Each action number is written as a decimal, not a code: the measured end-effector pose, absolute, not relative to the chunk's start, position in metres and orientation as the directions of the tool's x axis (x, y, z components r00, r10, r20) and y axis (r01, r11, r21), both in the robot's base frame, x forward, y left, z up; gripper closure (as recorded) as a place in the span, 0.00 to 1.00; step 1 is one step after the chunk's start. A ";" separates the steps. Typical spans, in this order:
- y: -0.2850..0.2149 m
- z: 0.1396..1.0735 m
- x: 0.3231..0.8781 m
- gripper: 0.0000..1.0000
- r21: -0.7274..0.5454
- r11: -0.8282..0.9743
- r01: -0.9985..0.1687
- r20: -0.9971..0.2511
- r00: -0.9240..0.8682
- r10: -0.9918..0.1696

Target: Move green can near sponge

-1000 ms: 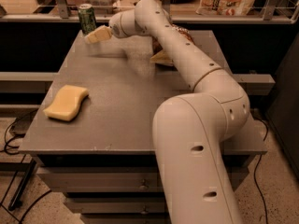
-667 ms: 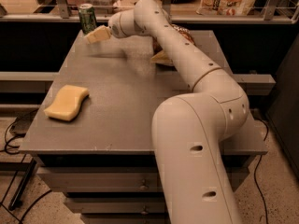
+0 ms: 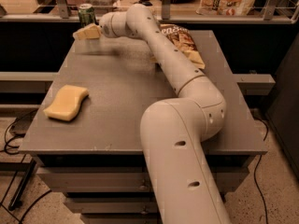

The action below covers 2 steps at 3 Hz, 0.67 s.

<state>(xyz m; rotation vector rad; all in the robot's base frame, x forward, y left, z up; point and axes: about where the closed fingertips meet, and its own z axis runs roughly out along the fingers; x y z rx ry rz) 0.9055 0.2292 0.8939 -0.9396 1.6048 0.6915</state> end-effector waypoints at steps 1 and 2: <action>0.243 0.898 0.914 0.00 -0.046 0.518 -0.854 -0.980 -0.062 -0.188; 0.249 0.898 0.928 0.00 -0.052 0.556 -0.830 -0.982 -0.058 -0.178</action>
Offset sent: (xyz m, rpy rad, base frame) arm 0.0404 0.0193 0.0072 0.0488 -0.0464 -0.0872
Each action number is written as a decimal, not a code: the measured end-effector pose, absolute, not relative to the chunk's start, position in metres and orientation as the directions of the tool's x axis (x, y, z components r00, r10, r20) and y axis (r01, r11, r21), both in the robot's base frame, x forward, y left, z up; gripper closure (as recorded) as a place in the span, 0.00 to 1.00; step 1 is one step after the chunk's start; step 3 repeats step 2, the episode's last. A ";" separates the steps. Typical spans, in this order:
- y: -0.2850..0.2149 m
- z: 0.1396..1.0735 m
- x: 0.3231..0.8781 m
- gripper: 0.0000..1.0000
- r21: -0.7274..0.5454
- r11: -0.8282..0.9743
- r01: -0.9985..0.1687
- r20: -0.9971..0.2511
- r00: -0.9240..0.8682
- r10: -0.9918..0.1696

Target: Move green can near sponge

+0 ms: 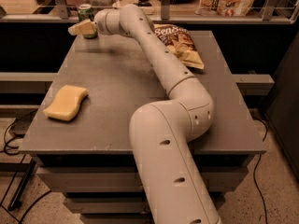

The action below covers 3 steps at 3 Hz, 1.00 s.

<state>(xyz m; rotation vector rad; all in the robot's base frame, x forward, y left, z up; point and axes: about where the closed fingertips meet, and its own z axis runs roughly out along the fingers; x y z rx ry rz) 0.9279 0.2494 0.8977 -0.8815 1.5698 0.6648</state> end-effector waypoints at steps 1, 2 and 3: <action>0.247 0.902 0.936 0.00 -0.079 0.593 -0.801 -0.979 -0.050 -0.197; 0.247 0.901 0.936 0.00 -0.078 0.593 -0.801 -0.979 -0.050 -0.197; 0.247 0.901 0.936 0.00 -0.078 0.593 -0.801 -0.979 -0.050 -0.197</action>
Offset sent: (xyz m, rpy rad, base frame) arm 0.0060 -0.0019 0.0033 -0.0168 -0.0136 -0.0352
